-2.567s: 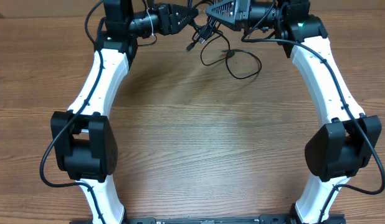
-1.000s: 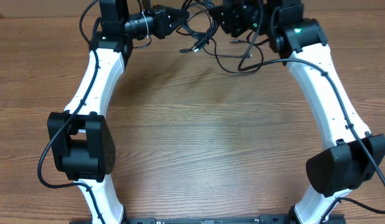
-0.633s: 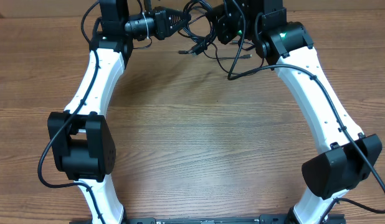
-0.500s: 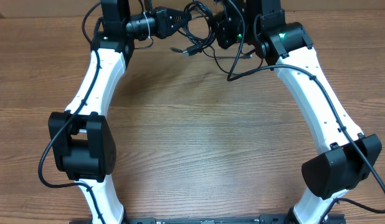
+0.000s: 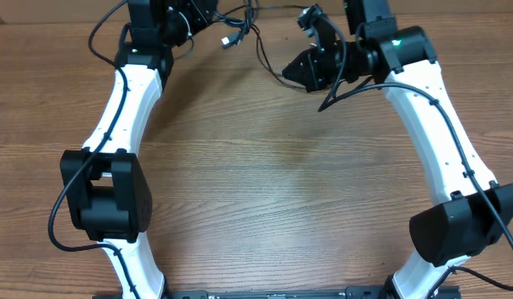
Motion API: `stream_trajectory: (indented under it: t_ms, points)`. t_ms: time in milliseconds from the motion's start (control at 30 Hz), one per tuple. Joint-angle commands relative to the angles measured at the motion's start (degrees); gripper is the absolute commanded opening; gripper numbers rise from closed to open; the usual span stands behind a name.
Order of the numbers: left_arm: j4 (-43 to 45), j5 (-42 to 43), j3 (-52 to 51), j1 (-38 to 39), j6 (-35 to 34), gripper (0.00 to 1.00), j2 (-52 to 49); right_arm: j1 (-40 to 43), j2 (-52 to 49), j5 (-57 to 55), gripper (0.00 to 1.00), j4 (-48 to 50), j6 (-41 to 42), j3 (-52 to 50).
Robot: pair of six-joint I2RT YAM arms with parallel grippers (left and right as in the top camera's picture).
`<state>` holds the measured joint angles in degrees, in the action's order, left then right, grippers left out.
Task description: Untangle cables
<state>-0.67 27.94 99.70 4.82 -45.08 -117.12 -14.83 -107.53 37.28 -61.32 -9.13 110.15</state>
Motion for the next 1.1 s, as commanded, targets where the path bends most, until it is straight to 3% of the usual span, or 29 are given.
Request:
stream_trajectory:
  t_ms: [0,133,200,300,433,633,867,1067]
  points:
    - [0.7,1.7,0.9,0.2,-3.0,0.04,1.3,1.2,2.6,2.4,0.04,3.0,3.0,0.2]
    - [0.9,7.9,0.9,0.2,-3.9,0.04,1.3,0.6,2.2,-1.6,0.13,10.7,10.5,0.1]
    - [1.9,11.1,0.9,0.2,-6.1,0.04,1.3,-0.3,1.4,-3.6,0.30,14.2,17.5,0.1]
    - [3.9,14.3,0.9,0.2,-9.1,0.04,1.3,-1.7,0.4,-5.4,0.34,16.8,22.9,0.1]
    - [5.6,15.6,0.9,0.3,-12.9,0.04,1.3,-3.5,-0.7,-5.9,0.35,18.7,23.0,0.1]
    - [5.6,18.6,0.9,1.2,-12.9,0.04,1.3,-7.1,-3.7,-18.9,0.38,23.1,22.5,0.1]
    - [5.4,18.6,0.9,3.6,-6.5,0.04,1.3,-9.6,-4.0,-29.0,0.43,29.0,17.8,0.1]
    - [5.5,19.5,0.9,4.9,-0.2,0.04,1.3,-9.5,-4.1,-35.3,0.43,27.8,14.4,0.1]
